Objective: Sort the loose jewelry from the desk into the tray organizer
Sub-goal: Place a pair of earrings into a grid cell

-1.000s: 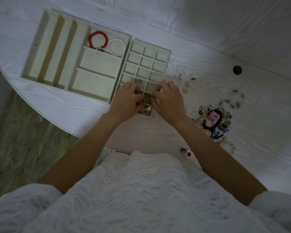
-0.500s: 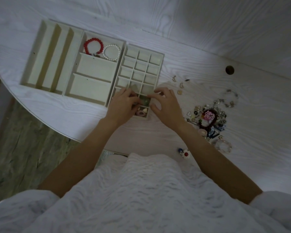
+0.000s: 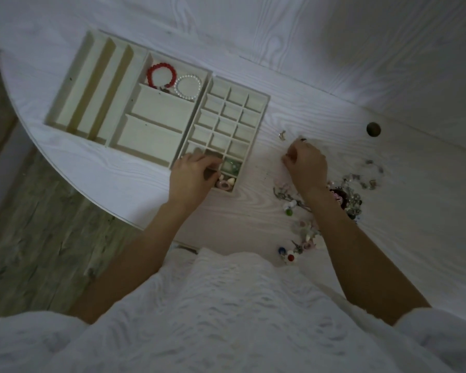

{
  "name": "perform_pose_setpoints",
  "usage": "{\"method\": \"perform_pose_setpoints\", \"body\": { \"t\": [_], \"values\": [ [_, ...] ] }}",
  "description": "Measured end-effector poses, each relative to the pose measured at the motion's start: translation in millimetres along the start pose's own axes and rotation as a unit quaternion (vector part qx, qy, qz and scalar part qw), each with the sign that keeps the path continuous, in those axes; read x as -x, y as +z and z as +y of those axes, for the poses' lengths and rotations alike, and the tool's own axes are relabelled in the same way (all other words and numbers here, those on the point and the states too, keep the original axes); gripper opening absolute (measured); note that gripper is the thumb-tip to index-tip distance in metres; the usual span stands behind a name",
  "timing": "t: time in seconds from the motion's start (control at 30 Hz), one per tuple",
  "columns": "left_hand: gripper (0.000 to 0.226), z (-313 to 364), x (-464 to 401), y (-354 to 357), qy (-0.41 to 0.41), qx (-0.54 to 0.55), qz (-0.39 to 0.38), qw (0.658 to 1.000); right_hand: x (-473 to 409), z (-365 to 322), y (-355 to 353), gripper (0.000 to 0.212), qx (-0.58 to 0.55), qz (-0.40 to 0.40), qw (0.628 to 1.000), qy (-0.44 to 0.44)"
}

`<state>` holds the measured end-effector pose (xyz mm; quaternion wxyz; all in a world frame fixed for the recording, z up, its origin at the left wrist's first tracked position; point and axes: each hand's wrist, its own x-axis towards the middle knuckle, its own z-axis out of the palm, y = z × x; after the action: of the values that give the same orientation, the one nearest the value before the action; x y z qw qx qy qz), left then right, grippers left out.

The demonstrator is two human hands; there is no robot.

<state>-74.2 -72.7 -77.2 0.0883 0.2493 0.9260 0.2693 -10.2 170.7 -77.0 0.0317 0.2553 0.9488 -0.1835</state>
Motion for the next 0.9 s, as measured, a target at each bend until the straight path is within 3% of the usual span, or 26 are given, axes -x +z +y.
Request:
{"method": "perform_pose_setpoints", "body": {
  "t": [0.07,0.2,0.43,0.57,0.7,0.8,0.9],
  "values": [
    [0.027,2.2,-0.1,-0.8,-0.007,-0.006,-0.001,1.000,1.2,-0.9,3.4,0.008,0.014,0.017,0.999,-0.026],
    [0.024,3.2,-0.1,-1.4,-0.015,-0.018,0.002,1.000,4.8,-1.5,5.8,0.023,0.007,0.045,0.996,-0.072],
    [0.017,1.8,2.9,-0.2,-0.013,-0.060,0.021,0.998,12.5,-8.5,6.9,0.014,-0.169,-0.006,0.981,-0.099],
    [0.031,-9.7,1.3,-1.2,0.003,-0.025,0.047,0.999,-2.4,-30.2,-6.6,0.016,-0.229,-0.036,0.962,-0.143],
    [0.027,-26.9,-5.1,-17.6,-0.056,-0.028,0.114,0.991,-44.9,-67.0,-9.2,0.014,-0.307,-0.098,0.940,-0.113],
    [0.027,-37.1,-11.0,-24.6,-0.121,-0.006,0.124,0.985,-77.0,-93.1,2.9,0.010,-0.260,-0.093,0.953,-0.123],
    [0.027,-36.0,-16.4,-22.3,-0.159,0.025,0.100,0.982,-97.2,-106.2,16.0,0.011,-0.102,-0.063,0.973,-0.196]
  ]
}}
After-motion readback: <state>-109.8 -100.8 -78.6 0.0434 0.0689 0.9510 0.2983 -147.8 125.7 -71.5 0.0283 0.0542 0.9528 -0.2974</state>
